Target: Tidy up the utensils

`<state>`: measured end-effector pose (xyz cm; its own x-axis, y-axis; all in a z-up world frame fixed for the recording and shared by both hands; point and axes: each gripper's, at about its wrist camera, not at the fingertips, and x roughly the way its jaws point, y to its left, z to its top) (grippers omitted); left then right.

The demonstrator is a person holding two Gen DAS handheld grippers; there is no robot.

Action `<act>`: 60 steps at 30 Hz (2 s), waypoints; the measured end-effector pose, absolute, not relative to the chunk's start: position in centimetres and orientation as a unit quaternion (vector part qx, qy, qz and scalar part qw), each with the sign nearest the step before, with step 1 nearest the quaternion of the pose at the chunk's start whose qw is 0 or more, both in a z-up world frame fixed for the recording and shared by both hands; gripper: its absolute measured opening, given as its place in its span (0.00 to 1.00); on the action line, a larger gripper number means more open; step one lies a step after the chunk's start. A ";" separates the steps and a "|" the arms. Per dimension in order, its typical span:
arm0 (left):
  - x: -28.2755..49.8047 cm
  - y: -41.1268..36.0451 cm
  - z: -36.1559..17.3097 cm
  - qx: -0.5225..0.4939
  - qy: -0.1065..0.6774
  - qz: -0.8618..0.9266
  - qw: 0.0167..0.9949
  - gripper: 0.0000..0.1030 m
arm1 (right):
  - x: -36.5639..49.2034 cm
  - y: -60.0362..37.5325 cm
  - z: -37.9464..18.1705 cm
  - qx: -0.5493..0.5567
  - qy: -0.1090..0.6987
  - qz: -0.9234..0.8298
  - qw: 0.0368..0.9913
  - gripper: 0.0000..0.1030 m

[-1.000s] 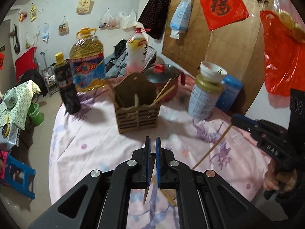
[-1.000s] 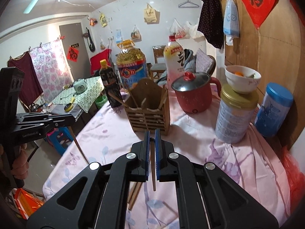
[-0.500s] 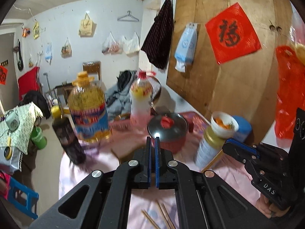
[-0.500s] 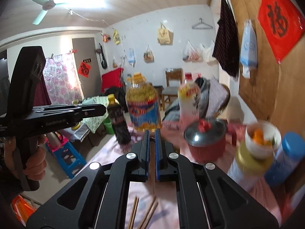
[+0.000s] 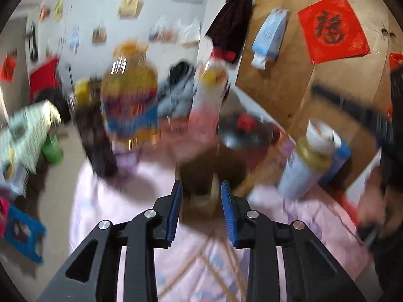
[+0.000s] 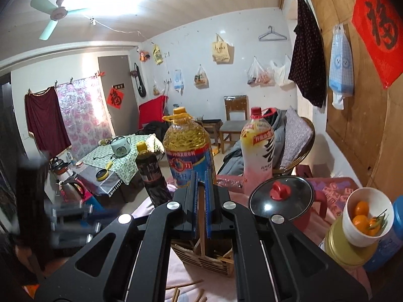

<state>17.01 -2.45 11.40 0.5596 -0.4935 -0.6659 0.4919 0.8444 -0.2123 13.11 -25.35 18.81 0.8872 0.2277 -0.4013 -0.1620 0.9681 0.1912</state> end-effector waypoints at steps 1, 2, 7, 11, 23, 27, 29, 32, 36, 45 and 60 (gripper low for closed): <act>16.1 -1.3 9.3 -0.002 0.392 -0.277 0.877 0.31 | 13.0 -25.3 18.8 0.078 0.215 0.102 0.968 0.06; 15.5 -0.6 7.8 0.002 0.399 -0.274 0.875 0.31 | 12.9 -25.2 18.9 0.078 0.215 0.104 0.968 0.06; 12.2 1.3 -1.4 0.080 0.446 -0.263 0.852 0.31 | 12.5 -24.3 19.2 0.073 0.216 0.110 0.967 0.06; 11.6 2.6 -6.9 0.089 0.483 -0.249 0.835 0.31 | 12.1 -23.4 19.2 0.065 0.222 0.112 0.966 0.06; 12.1 4.2 -10.0 0.070 0.481 -0.255 0.836 0.13 | 10.0 -22.0 19.3 0.047 0.234 0.093 0.967 0.06; 11.0 4.4 -9.0 0.051 0.474 -0.261 0.839 0.07 | 9.3 -22.2 19.5 0.049 0.235 0.083 0.967 0.06; 10.4 4.5 -7.3 0.041 0.461 -0.263 0.846 0.06 | 8.9 -22.1 19.7 0.049 0.234 0.081 0.968 0.06; 9.9 4.5 -2.8 0.030 0.426 -0.269 0.863 0.06 | 8.4 -22.0 20.0 0.047 0.231 0.079 0.969 0.06; 9.6 4.6 3.9 0.022 0.375 -0.269 0.887 0.05 | 7.7 -22.1 20.3 0.049 0.225 0.078 0.970 0.06; 9.9 2.0 14.2 0.008 0.323 -0.309 0.895 0.00 | 5.2 -23.1 21.1 0.062 0.206 0.074 0.974 0.06; 6.6 8.6 -0.5 0.051 0.450 -0.202 0.868 0.28 | 3.3 -25.4 20.0 0.105 0.209 0.075 0.969 0.06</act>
